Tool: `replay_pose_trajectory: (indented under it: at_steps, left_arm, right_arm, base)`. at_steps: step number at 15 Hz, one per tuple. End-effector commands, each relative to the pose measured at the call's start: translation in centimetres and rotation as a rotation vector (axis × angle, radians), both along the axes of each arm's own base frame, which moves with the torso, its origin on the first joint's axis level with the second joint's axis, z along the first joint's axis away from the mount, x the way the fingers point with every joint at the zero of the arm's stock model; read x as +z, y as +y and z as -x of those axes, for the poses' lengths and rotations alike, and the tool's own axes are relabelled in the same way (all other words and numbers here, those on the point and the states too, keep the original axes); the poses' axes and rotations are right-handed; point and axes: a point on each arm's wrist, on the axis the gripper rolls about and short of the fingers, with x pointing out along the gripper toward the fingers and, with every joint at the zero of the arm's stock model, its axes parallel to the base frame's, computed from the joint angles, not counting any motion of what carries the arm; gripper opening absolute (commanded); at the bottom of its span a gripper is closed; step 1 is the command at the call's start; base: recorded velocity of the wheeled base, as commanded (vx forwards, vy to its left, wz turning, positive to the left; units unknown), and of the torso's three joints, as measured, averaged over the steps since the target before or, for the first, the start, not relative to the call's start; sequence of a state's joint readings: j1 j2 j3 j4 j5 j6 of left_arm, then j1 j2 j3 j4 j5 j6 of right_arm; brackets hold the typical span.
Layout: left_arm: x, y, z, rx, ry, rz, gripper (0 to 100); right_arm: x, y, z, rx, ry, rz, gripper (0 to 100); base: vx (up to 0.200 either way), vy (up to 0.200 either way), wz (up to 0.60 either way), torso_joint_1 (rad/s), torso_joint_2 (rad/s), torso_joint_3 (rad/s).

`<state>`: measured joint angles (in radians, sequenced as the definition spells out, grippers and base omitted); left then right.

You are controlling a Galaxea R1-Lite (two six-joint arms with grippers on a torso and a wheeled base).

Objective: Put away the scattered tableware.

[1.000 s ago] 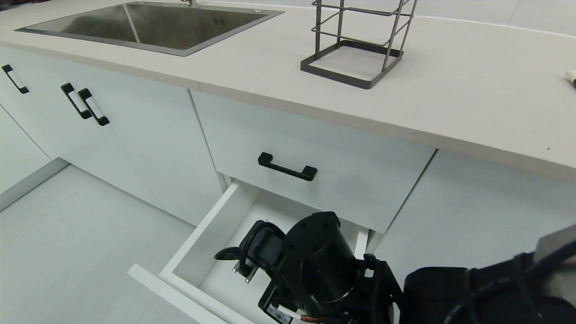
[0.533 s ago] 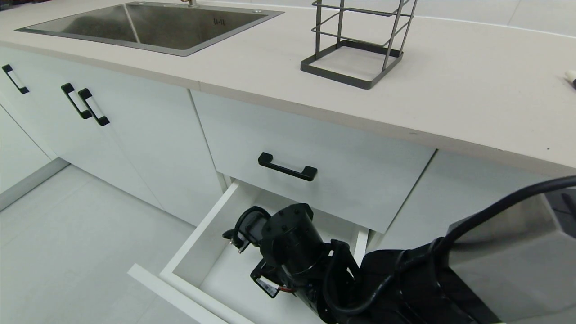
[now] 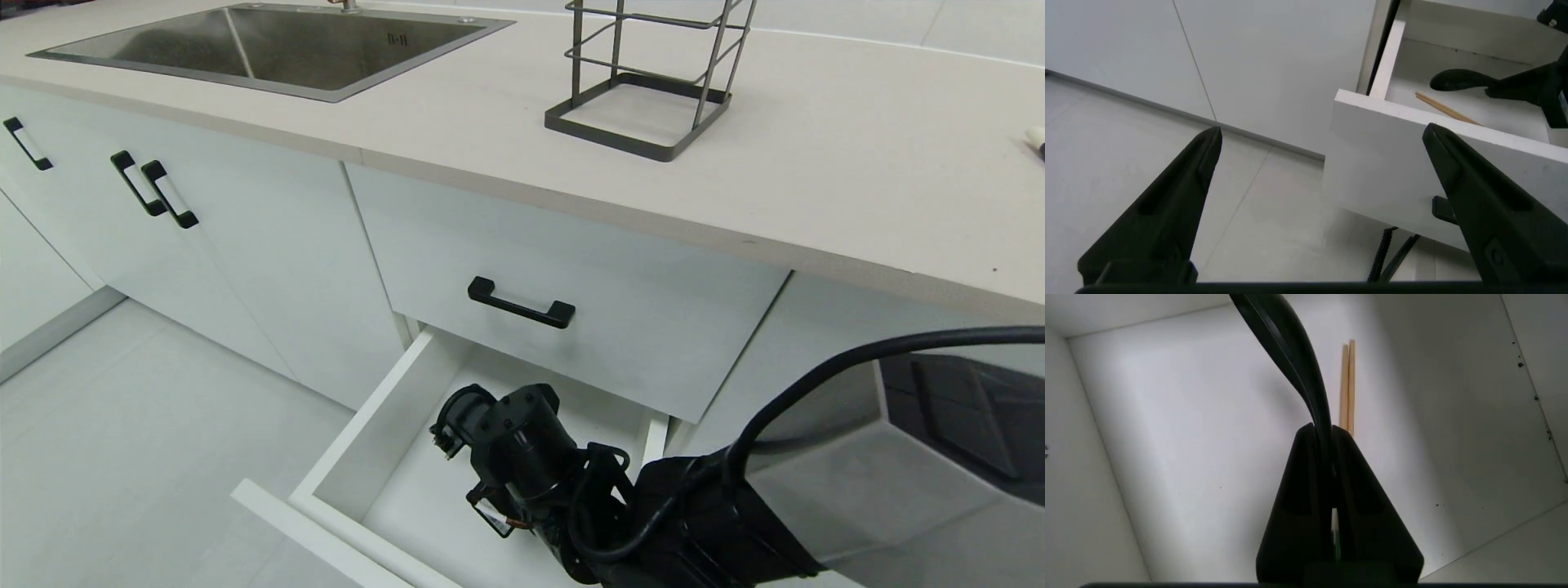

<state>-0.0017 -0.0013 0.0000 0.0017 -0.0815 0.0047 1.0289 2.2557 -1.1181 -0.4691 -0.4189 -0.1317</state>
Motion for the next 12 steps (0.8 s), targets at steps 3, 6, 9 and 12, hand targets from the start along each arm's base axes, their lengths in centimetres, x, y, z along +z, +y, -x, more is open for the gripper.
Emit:
replay_pose_trajectory:
  at_steps: [3,6,9,12]
  left_arm:
    - [0.0,0.0,0.0,0.000,0.001,0.000,100]
    - [0.0,0.0,0.0,0.000,0.001,0.000,100]
    - [0.0,0.0,0.0,0.000,0.001,0.000,100]
    - [0.0,0.0,0.0,0.000,0.001,0.000,100]
  right_arm:
    - [-1.8,0.3,-0.3,-0.002,0.019,0.032,0]
    - [-2.1,0.7,-0.6,-0.002,0.018,0.029,0]
    - [-3.0,1.1,-0.8,-0.002,0.022,0.037,0]
    - [-3.7,1.3,-0.9,-0.002,0.028,0.046,0]
  base:
    - [0.000,0.000,0.00,0.000,0.00,0.000]
    - [0.000,0.000,0.00,0.000,0.00,0.000]
    - [0.000,0.000,0.00,0.000,0.00,0.000]
    - [0.000,0.000,0.00,0.000,0.00,0.000]
